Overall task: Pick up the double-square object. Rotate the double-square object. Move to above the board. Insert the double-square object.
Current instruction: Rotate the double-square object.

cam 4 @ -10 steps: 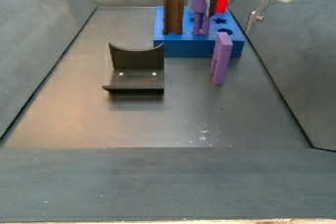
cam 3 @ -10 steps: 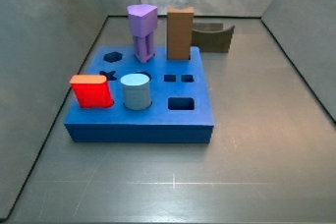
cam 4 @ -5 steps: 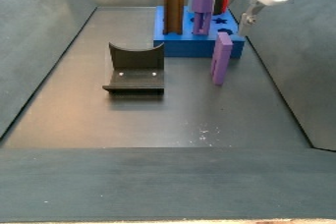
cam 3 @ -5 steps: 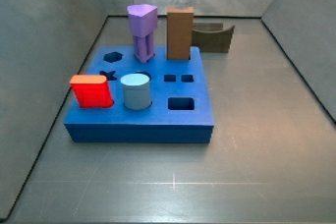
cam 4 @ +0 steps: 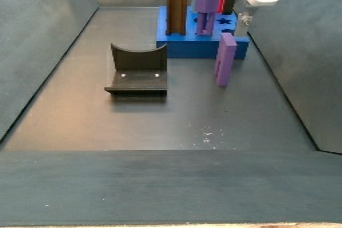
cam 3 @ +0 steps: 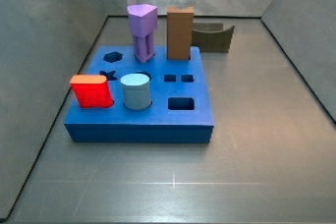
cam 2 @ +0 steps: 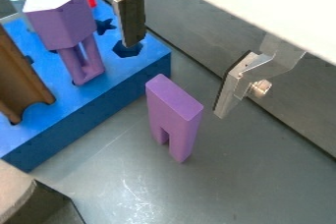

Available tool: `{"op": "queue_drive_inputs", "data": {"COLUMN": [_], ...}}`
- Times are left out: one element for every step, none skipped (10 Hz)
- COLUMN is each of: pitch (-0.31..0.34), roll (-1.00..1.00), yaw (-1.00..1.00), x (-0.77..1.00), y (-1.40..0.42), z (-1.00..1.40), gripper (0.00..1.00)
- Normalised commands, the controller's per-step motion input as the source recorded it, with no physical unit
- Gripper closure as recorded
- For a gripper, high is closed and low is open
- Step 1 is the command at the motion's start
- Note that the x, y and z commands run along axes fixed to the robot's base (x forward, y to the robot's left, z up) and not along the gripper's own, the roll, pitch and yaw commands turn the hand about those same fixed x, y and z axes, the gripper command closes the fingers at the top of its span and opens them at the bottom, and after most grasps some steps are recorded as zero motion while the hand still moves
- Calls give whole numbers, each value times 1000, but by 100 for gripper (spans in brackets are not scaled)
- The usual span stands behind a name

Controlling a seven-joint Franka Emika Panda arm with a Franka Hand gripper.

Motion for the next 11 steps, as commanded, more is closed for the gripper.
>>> {"op": "queue_drive_inputs", "data": {"pitch": [-33, 0, -4, -23, -32, -43, -43, -47, -48, -47, -45], "roll": [-20, 0, 0, -2, -7, -14, -19, -28, -35, -42, -50], "yaw": [-206, 0, 38, 39, 36, 28, 25, 22, 19, 20, 19], "x": [31, 0, 4, 20, 23, 26, 24, 26, 29, 33, 40], "y": [17, 0, 0, -1, -5, -9, -8, -7, -8, -8, -7], "z": [-29, -1000, -1000, -1000, -1000, -914, -828, -656, -528, -405, -251], "gripper": [0, 0, 0, 0, 0, 0, 0, 0, 0, 0, 0]}}
